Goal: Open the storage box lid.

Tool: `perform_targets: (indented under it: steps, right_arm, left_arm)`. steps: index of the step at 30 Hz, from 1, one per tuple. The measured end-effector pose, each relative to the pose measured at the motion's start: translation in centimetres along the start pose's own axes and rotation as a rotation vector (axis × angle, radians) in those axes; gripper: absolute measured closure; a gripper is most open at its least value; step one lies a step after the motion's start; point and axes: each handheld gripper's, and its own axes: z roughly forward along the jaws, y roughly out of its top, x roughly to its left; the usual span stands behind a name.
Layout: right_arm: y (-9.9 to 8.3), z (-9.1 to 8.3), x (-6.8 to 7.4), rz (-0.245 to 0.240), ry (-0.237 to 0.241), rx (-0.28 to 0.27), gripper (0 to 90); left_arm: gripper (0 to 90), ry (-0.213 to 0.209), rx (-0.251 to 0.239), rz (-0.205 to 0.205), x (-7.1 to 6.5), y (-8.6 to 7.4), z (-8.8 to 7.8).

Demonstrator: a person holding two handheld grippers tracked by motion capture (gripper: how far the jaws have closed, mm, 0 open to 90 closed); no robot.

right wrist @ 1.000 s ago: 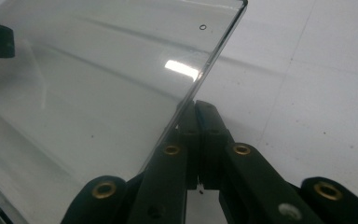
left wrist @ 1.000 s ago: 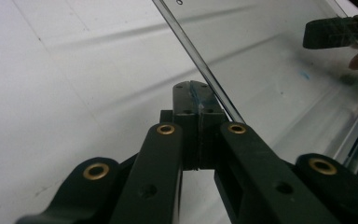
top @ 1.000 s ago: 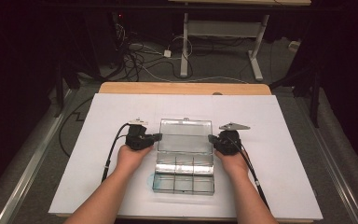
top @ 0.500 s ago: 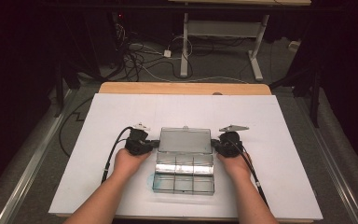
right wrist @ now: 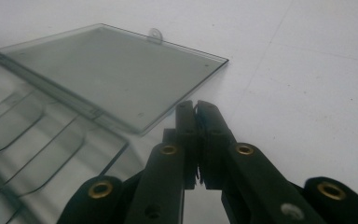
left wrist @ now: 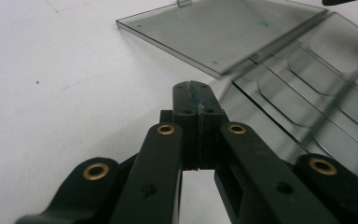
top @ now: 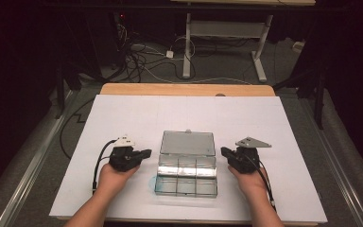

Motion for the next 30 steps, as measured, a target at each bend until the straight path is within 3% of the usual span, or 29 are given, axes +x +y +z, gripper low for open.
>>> perform_targets:
  steps: [6, 10, 14, 16, 19, 21, 23, 28, 30]
  right_arm:
    - [-1.8, -2.7, 1.2, -0.031, 0.022, -0.056, 87.7]
    - [-3.6, -4.4, 1.4, -0.044, 0.038, -0.063, 86.6]
    - [-5.3, -5.8, 1.5, -0.025, 0.041, -0.102, 82.0]
    - [-5.6, -6.0, 1.5, -0.027, 0.035, -0.094, 71.1]
    - [-5.8, -6.1, 1.4, -0.022, 0.029, -0.09, 56.8]
    - [-5.9, -6.0, 1.4, -0.042, 0.016, -0.084, 46.5]
    - [-5.9, -5.8, 1.4, -0.069, -0.007, -0.086, 37.4]
    - [-5.8, -5.8, 0.9, -0.051, 0.004, -0.093, 17.5]
    - [-5.8, -5.8, 0.7, -0.039, 0.01, -0.092, 14.4]
  left_arm:
    - [87.5, 0.016, -0.023, -0.013, -0.3, -3.2, -2.3]
    - [86.5, 0.03, -0.009, 0.038, -0.7, -4.8, -3.9]
    - [83.8, 0.032, -0.052, 0.006, -0.1, -5.9, -4.9]
    - [78.7, 0.045, -0.072, 0.03, 0.0, -5.8, -5.0]
    - [70.4, 0.008, -0.105, 0.008, 0.3, -5.5, -5.2]
    - [62.7, 0.019, -0.127, 0.023, 0.4, -5.5, -5.3]
    - [52.8, 0.023, -0.118, 0.036, 0.4, -5.6, -5.0]
    - [30.3, 0.04, -0.079, 0.055, 0.4, -5.6, -4.4]
    - [21.3, 0.054, -0.078, 0.042, 0.5, -5.6, -4.4]
